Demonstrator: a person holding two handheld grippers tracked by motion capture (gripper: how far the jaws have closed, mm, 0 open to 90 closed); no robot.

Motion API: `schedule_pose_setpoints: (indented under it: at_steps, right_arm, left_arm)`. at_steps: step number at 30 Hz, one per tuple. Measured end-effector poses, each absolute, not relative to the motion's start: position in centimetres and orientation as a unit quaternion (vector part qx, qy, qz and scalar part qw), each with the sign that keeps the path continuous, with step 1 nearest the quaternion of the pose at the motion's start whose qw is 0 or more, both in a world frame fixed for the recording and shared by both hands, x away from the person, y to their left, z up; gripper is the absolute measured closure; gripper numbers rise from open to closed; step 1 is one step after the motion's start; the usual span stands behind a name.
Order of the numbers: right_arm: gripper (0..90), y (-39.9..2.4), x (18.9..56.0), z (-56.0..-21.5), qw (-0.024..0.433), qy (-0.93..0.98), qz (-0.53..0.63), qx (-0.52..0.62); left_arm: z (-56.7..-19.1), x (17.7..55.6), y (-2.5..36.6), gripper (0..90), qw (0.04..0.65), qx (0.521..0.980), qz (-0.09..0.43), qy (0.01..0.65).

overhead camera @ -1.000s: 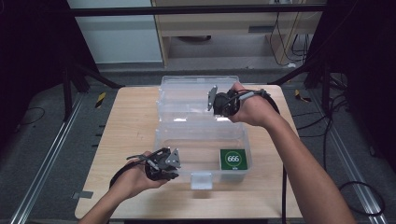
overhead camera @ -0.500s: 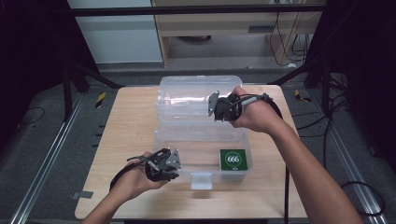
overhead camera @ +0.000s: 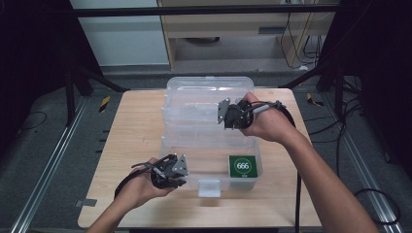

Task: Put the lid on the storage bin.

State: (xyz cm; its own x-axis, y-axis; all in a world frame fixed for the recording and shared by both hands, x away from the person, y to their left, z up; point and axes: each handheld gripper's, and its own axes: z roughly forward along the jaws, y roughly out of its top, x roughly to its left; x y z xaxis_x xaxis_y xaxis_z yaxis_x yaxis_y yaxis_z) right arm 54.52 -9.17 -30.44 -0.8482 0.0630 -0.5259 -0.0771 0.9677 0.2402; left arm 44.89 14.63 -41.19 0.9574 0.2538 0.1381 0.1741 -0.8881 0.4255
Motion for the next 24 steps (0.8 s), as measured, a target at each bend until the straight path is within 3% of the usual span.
schedule_pose_setpoints:
  at_steps: [24]
  right_arm:
    - [84.3, -9.7, 50.7, -30.8, 0.311, 0.938, 0.155, -0.016]
  left_arm:
    - [-41.3, 44.7, 14.6, 77.3, 0.214, 0.965, 0.105, 0.113]
